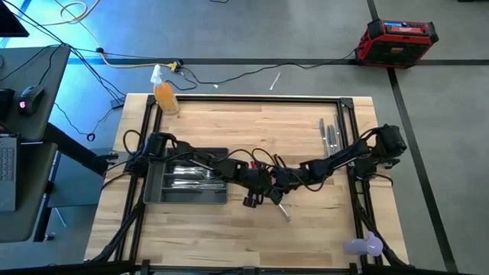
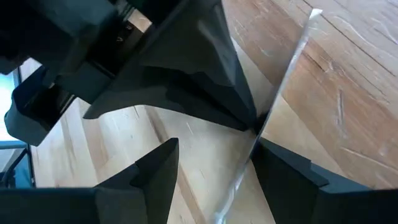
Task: Sort silverware
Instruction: Put the silver knife into the black silverware tray
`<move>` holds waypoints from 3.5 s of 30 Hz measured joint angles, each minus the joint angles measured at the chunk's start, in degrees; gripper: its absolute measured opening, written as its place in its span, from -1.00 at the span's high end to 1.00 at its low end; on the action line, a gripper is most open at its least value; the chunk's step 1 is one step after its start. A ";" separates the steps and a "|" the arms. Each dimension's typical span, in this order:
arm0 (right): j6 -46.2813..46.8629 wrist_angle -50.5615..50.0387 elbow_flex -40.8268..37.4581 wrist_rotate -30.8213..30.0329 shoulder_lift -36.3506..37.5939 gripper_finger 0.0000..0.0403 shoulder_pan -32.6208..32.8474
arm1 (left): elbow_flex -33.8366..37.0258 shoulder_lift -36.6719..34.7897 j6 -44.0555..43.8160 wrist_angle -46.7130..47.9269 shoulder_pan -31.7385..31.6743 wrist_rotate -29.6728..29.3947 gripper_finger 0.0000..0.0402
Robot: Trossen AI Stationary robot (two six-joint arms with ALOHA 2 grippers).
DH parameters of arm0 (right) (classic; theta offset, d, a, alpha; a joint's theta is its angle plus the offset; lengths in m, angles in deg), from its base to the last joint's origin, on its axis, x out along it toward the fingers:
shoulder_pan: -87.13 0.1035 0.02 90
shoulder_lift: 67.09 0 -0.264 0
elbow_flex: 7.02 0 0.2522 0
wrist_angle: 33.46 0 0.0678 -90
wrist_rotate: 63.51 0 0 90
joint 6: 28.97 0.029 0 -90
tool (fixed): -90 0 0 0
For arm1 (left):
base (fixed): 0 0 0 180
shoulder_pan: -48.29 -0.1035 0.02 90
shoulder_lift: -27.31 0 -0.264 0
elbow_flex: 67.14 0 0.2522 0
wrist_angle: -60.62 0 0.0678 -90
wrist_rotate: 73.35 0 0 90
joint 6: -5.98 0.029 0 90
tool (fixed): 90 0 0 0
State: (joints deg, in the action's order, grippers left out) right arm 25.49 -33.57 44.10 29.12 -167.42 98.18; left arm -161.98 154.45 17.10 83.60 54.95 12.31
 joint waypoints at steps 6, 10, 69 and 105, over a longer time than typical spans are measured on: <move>0.68 -3.15 0.26 -4.73 0.01 0.16 1.38 | 0.00 0.13 -0.59 -0.76 0.07 0.01 1.00; 1.01 -5.11 0.28 -7.20 0.02 0.49 1.59 | 0.02 0.05 -2.77 -1.92 0.02 0.23 1.00; -10.13 -5.21 -0.01 -39.49 17.96 1.00 9.58 | 15.57 -7.12 -19.52 -41.70 -1.97 8.72 0.80; -26.99 -4.89 0.09 -42.85 34.74 -0.01 18.22 | 6.47 -42.12 -27.21 56.86 10.30 -7.43 1.00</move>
State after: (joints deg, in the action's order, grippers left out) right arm -1.50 -38.46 44.19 -13.73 -132.69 116.40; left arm -155.51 112.33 -10.11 140.46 65.24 4.88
